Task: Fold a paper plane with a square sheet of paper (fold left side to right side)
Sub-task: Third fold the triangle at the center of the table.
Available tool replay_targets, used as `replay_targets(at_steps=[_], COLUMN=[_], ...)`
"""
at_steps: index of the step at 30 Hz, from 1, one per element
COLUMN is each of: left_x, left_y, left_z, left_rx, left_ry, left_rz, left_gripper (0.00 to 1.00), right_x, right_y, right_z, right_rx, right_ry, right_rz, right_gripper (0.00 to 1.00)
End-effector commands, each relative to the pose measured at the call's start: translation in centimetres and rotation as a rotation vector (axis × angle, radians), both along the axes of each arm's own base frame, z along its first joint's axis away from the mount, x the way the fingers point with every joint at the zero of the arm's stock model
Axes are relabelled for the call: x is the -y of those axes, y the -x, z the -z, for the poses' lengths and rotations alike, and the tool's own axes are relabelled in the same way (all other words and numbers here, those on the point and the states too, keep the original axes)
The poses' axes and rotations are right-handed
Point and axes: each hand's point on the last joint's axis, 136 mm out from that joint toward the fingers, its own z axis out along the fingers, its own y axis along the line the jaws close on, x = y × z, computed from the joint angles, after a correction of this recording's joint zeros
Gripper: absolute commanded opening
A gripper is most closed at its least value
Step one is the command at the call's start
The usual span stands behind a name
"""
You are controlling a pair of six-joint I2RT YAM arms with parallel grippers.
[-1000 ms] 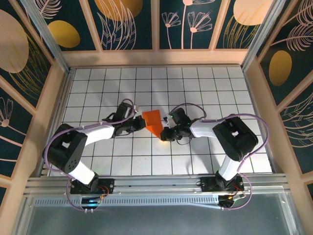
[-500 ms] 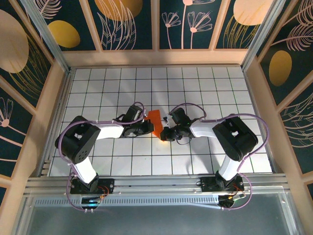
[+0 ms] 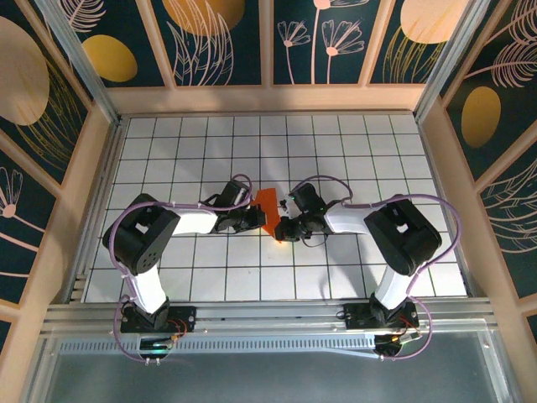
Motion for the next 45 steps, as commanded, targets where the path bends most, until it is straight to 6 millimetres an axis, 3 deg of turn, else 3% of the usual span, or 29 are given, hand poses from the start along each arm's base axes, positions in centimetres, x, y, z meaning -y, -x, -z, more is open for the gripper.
replay_targets(at_steps=[1, 4, 9, 17, 26, 37, 45], left_x=[-2.2, -2.2, -2.2, -2.3, -2.3, -2.4, -2.5], left_y=[1.1, 1.1, 1.1, 1.1, 1.0, 1.0, 1.0], left_z=[3.2, 3.3, 3.3, 3.3, 3.2, 3.3, 3.4], left_rx=[-0.064, -0.065, -0.065, -0.064, -0.062, -0.060, -0.063], left_ry=[-0.132, -0.135, -0.137, -0.140, -0.142, -0.149, -0.157], left_rz=[-0.023, -0.024, -0.023, -0.025, -0.026, -0.025, -0.027], left_gripper=[0.00, 0.00, 0.00, 0.00, 0.00, 0.00, 0.00], right_x=[1.0, 0.5, 0.6, 0.6, -0.2, -0.4, 0.6], right_y=[1.0, 1.3, 2.2, 1.8, 0.7, 0.2, 1.2], right_z=[-0.7, -1.4, -0.3, 0.2, -2.9, -1.1, 0.8], right_rx=[-0.045, -0.052, -0.093, -0.095, -0.044, -0.073, -0.118], right_ry=[0.031, -0.015, -0.029, -0.021, -0.098, -0.066, -0.015], right_rz=[0.026, 0.018, 0.016, 0.028, 0.026, 0.031, 0.039], right_gripper=[0.00, 0.00, 0.00, 0.00, 0.00, 0.00, 0.00])
